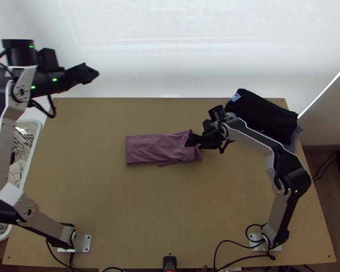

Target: Fold the t-shirt

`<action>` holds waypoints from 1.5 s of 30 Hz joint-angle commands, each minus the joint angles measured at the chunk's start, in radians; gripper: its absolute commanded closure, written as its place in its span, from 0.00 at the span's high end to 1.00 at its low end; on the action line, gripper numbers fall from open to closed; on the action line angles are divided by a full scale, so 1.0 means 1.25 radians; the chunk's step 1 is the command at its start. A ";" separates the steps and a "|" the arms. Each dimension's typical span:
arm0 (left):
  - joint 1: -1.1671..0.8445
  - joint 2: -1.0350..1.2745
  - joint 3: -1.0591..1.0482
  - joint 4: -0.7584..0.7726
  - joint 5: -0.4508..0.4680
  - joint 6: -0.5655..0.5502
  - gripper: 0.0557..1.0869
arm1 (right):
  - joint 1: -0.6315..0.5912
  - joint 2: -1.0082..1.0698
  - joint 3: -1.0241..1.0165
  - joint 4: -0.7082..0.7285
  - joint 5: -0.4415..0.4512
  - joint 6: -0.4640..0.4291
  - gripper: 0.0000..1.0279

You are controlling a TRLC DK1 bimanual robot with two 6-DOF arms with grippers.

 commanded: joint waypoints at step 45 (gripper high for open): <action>0.229 -0.149 -0.013 -0.114 -0.006 0.067 0.96 | -0.233 -0.053 0.458 -0.144 -0.173 0.079 0.03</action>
